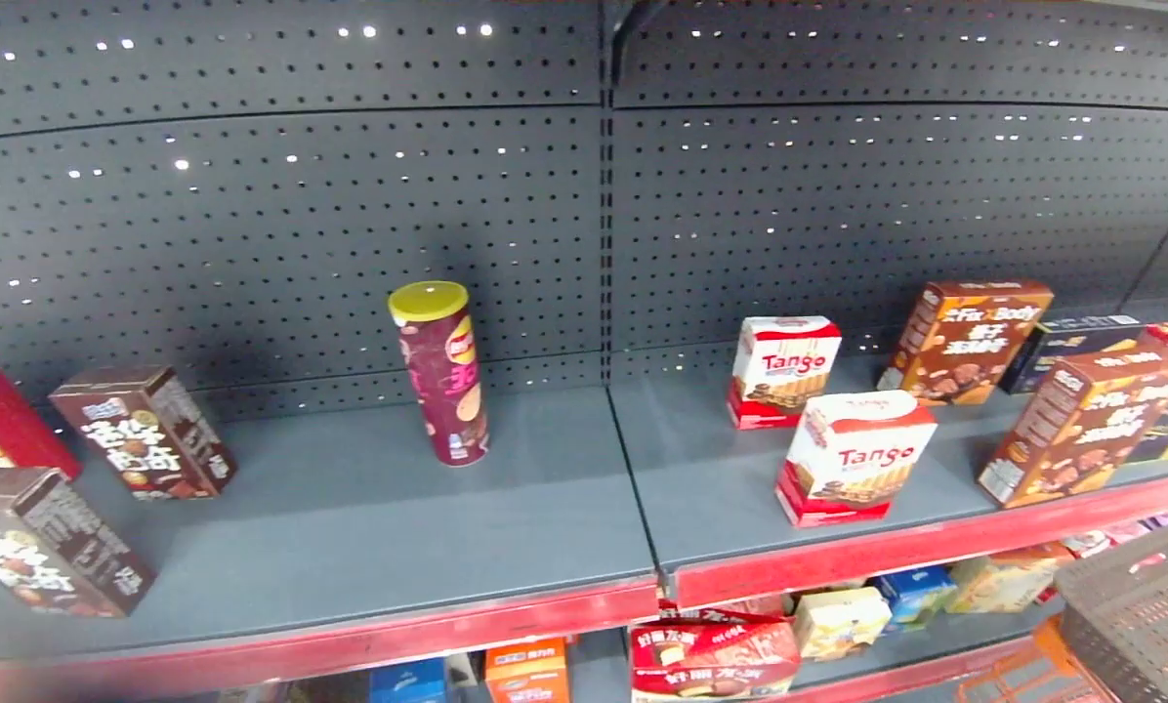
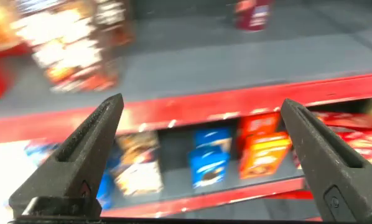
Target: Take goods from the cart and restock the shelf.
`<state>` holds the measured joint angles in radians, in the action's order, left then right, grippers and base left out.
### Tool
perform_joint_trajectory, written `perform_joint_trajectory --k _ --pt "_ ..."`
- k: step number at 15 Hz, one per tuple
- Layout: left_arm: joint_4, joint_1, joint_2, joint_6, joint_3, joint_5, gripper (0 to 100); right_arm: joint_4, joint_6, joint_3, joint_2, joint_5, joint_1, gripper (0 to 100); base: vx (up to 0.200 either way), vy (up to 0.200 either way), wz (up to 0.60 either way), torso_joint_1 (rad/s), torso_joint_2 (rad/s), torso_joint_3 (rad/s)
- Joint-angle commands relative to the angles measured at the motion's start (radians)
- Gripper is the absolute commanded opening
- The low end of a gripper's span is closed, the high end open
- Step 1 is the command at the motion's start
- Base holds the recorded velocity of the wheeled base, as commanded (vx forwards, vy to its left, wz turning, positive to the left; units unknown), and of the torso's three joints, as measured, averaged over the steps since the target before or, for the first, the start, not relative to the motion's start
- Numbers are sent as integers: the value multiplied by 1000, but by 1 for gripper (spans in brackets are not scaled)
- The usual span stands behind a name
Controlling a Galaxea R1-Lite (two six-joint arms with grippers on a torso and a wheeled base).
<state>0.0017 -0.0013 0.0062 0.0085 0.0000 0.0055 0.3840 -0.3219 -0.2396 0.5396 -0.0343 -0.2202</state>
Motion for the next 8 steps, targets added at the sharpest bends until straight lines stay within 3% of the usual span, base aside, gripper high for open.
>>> perform_joint_trajectory --k 1,2,8 --pt "0 1 1 1 0 1 100 -1 0 3 -7 1 1 0 0 0 600 12 2 2" --pt "0 1 1 -1 0 1 100 -1 0 3 -7 1 1 0 0 0 600 2 7 7" --pt "0 1 1 -1 0 1 100 -1 0 5 -16 1 1 0 0 0 0 0 0 0"
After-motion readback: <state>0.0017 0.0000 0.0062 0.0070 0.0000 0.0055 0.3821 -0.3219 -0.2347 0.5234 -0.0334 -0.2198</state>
